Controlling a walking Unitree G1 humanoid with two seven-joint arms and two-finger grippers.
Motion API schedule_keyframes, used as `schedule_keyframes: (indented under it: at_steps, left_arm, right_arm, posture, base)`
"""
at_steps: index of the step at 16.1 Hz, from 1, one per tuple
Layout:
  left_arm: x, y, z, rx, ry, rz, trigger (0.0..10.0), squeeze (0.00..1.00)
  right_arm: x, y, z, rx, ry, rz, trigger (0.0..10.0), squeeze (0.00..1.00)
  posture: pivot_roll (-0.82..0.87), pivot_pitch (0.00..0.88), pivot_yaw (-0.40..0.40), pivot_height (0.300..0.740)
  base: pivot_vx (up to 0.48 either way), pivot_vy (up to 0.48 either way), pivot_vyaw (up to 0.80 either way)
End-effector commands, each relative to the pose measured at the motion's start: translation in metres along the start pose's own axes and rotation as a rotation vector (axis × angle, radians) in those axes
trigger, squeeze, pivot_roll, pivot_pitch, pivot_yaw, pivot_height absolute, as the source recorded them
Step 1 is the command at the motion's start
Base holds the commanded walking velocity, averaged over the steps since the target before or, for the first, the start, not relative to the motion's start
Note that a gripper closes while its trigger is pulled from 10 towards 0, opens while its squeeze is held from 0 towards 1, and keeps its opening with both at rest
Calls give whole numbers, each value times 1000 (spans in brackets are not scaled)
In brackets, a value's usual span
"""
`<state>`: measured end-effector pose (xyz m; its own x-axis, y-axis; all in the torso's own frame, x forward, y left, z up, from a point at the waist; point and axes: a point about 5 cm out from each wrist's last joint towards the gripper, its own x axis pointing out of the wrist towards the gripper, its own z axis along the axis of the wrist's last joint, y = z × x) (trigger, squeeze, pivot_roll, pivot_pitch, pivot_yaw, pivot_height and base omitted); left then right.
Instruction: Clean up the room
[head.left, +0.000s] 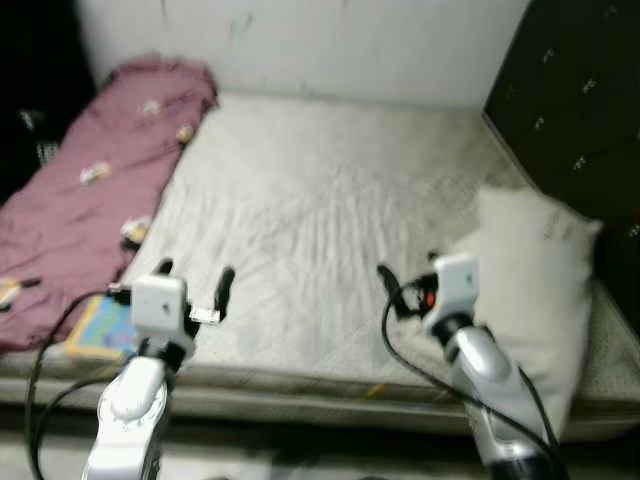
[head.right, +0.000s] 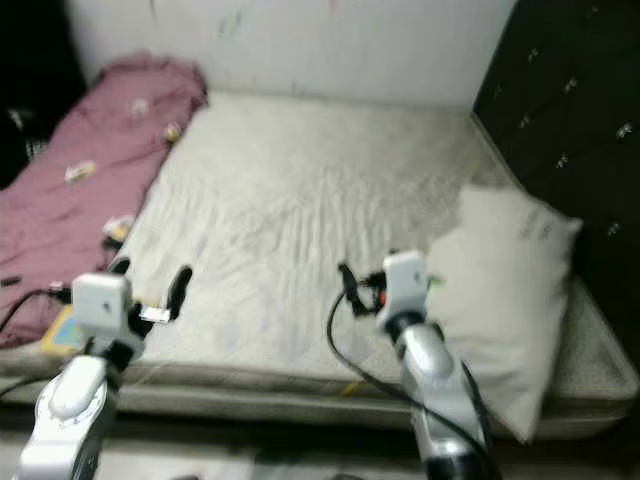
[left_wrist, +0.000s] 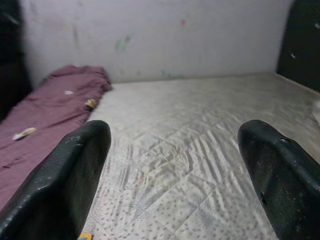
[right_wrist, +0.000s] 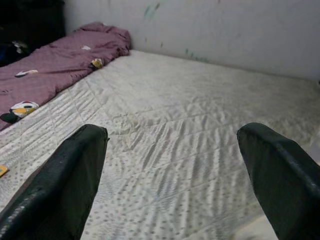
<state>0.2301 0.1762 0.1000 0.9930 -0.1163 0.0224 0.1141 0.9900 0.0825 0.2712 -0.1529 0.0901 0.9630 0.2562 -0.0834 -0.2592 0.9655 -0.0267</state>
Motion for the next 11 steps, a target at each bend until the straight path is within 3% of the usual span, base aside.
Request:
schedule_keyframes:
  at_steps: [1, 9, 11]
  left_arm:
    - [0, -3, 1, -11, -6, -4, 10000, 0]
    - [0, -5, 4, -31, -32, -31, 10000, 0]
    - [0, -5, 4, -31, -32, -33, 10000, 0]
  right_arm:
    - [0, -5, 4, -14, -13, -11, 10000, 0]
    - [0, -6, 4, -15, -12, -16, 10000, 0]
    - [0, -6, 4, -16, -12, -17, 10000, 0]
  posture:
    - [22, 0, -25, 740]
    - [17, 0, -24, 740]
    - [18, 0, -25, 740]
  base:
    - [0, 0, 0]
    - [0, 0, 0]
    - [255, 0, 0]
